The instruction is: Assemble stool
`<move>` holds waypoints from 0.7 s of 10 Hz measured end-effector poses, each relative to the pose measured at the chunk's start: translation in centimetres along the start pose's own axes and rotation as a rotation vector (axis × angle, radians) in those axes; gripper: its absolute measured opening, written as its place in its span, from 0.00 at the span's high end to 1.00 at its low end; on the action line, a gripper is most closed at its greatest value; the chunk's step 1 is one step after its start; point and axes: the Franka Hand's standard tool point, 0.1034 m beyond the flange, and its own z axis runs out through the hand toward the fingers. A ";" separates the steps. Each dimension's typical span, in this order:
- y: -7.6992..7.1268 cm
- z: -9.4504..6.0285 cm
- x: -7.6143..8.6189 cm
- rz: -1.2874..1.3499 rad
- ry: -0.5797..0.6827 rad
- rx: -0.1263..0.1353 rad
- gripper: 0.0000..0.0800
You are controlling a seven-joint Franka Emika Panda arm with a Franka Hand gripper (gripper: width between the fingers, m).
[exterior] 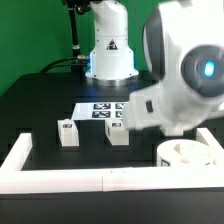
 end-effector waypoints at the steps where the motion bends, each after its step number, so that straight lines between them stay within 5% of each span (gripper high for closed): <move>1: -0.3 -1.9 -1.2 -0.003 0.029 -0.003 0.59; 2: -0.5 -1.9 -1.5 0.025 0.020 0.005 0.59; 3: -0.3 -0.5 -0.6 0.040 0.029 0.006 0.59; 4: -0.2 -0.7 0.3 0.038 0.083 0.003 0.59; 6: -0.2 -2.1 0.4 0.022 0.234 -0.019 0.59; 7: -0.5 -4.3 -0.2 -0.020 0.297 -0.039 0.59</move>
Offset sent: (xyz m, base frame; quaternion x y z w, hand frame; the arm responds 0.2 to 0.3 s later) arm 0.0000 0.0000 0.0000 0.0000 0.1296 0.0000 0.9916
